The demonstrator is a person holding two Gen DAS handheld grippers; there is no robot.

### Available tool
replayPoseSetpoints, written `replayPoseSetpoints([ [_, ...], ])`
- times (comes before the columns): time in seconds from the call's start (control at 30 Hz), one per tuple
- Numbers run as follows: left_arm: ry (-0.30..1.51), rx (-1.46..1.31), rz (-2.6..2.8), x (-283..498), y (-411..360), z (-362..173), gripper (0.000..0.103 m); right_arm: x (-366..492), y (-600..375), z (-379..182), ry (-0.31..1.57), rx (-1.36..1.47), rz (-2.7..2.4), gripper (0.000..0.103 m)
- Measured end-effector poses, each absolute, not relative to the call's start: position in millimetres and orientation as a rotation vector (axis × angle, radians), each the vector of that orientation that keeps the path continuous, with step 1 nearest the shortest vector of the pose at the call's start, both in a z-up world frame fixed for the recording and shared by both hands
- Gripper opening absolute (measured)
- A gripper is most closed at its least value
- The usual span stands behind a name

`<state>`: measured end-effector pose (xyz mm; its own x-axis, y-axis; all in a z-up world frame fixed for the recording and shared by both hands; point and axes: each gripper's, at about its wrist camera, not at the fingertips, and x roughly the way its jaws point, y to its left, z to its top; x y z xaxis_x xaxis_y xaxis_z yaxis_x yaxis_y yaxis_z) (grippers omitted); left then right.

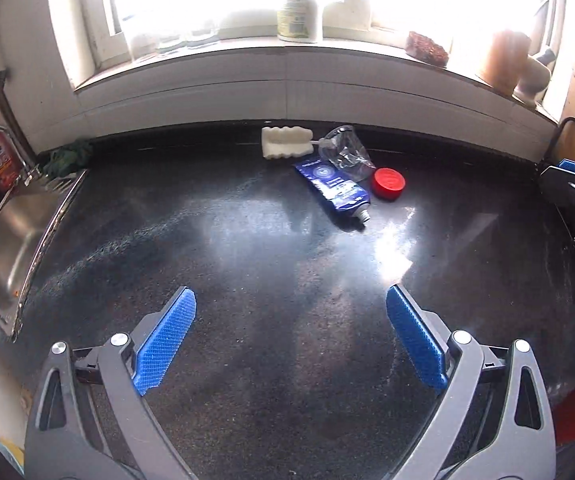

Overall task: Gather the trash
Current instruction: 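Return both open tools to the toothpaste tube, cup and lid on the counter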

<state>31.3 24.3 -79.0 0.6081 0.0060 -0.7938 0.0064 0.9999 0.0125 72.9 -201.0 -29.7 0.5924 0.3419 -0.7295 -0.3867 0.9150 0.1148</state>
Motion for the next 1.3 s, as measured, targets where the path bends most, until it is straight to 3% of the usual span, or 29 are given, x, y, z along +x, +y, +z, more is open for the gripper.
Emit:
replayPoseSetpoints([
  [0.53,1.0,0.028,-0.023,96.8,-23.0,-110.4,0.093,116.2,-238.5,-69.2,0.913,-0.056,0.391,0.087],
  [1.0,1.142,-0.021,0.053,206.3,-31.4,-200.3,0.093,199.9,-232.2,-156.4,1.084,-0.096,0.437,0.087],
  [1.3,1.125,-0.03,0.08,250.2,-12.2,-212.2,0.095,239.7,-196.0,-207.0,1.103,-0.2,0.533,0.087],
])
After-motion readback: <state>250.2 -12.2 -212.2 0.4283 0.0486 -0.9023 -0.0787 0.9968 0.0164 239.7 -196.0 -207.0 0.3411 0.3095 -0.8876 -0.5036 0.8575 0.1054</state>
